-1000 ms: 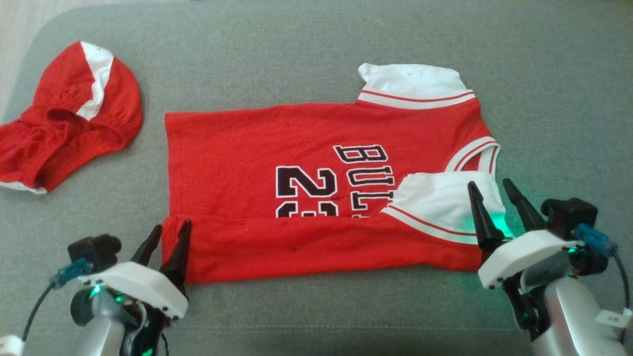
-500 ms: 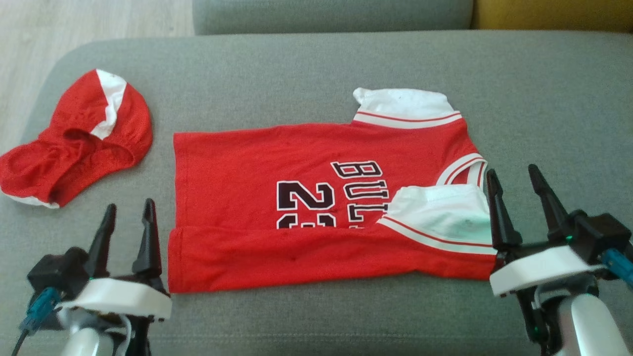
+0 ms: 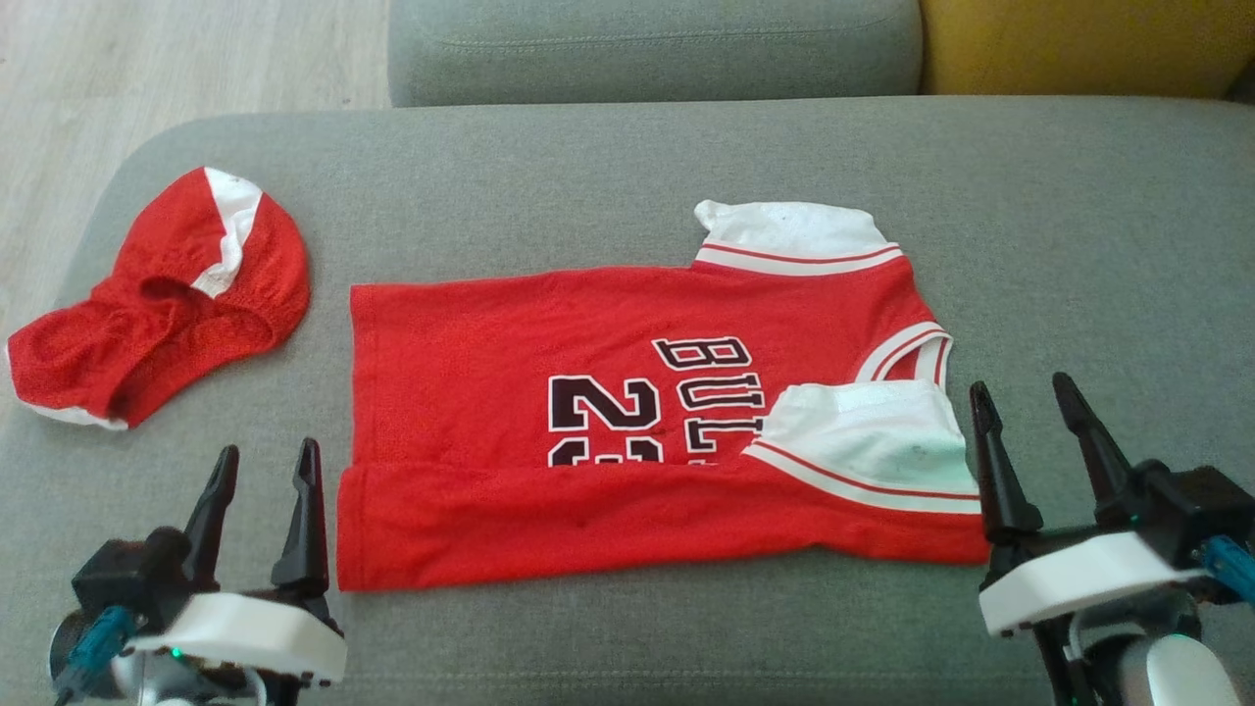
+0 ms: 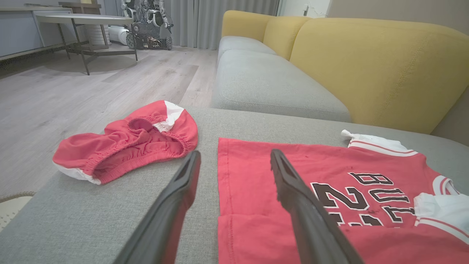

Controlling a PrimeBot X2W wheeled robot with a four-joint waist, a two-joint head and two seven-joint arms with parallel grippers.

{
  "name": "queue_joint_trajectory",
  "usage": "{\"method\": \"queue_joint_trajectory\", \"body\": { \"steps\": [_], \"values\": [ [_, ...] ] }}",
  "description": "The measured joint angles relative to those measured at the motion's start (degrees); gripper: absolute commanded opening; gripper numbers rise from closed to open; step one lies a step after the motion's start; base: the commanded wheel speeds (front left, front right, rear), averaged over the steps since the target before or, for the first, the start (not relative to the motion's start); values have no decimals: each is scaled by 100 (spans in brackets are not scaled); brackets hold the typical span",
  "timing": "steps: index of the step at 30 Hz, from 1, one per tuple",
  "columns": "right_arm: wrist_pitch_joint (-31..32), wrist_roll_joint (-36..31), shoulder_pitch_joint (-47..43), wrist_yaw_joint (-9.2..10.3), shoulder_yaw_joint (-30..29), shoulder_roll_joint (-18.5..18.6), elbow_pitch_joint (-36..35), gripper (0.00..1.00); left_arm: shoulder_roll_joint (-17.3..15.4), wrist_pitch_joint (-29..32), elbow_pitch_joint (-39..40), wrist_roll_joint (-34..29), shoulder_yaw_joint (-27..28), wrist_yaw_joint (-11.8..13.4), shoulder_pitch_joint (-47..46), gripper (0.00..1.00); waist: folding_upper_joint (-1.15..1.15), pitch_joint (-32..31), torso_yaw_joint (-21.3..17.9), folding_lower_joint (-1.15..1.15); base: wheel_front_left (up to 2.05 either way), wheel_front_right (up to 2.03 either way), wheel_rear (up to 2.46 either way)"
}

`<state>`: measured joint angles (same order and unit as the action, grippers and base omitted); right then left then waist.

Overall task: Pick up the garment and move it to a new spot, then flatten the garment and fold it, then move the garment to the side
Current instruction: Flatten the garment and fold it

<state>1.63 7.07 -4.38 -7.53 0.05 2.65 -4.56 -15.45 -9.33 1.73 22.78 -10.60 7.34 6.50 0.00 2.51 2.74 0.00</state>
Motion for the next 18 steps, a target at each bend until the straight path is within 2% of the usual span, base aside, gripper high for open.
{"method": "queue_joint_trajectory", "body": {
  "steps": [13,18],
  "values": [
    [49,108,0,0,-18,-2,-57,100,-37,52,15,9,-67,13,1,100,0,63,19,0,0,0,0],
    [66,109,5,0,-32,-3,-104,100,-36,75,-36,58,-189,-141,-241,100,0,186,28,0,0,0,0]
  ]
}}
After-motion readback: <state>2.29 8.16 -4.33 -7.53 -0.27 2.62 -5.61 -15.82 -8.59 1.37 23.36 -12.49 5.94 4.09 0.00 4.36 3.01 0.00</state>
